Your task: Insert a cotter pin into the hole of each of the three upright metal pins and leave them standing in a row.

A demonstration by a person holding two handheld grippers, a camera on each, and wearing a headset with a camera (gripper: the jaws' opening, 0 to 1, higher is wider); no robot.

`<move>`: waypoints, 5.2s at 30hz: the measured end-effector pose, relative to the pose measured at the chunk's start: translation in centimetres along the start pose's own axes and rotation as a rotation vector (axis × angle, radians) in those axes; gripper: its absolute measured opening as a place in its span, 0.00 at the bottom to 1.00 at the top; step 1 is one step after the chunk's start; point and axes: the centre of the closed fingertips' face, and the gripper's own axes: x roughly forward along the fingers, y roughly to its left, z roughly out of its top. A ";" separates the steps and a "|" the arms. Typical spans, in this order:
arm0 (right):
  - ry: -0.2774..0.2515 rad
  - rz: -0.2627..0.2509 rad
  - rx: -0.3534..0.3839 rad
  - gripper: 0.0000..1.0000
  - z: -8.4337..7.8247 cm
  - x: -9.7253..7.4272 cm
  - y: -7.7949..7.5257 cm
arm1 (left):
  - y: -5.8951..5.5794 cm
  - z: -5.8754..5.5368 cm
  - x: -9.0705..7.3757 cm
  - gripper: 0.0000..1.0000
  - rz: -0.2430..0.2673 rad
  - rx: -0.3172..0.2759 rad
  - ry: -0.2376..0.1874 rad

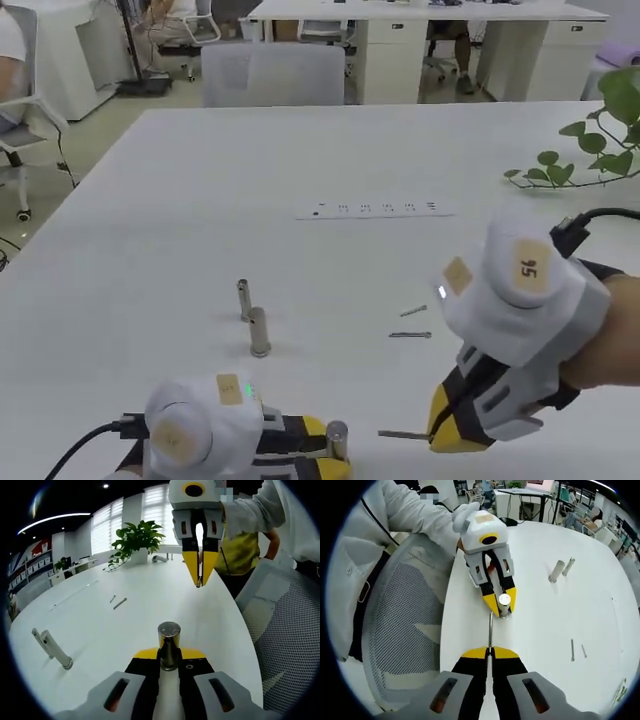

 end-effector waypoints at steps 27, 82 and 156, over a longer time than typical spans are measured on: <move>0.059 -0.050 0.024 0.03 0.1 3.4 -1.7 | -0.6 -0.2 -0.1 0.10 -0.121 0.012 -0.016; 0.118 -0.040 -0.043 0.03 0.8 3.6 -1.8 | -0.7 -0.1 0.0 0.10 -0.123 0.000 -0.006; 0.074 -0.025 -0.058 0.13 3.5 4.7 -1.7 | -1.1 0.2 0.5 0.11 -0.119 -0.012 -0.019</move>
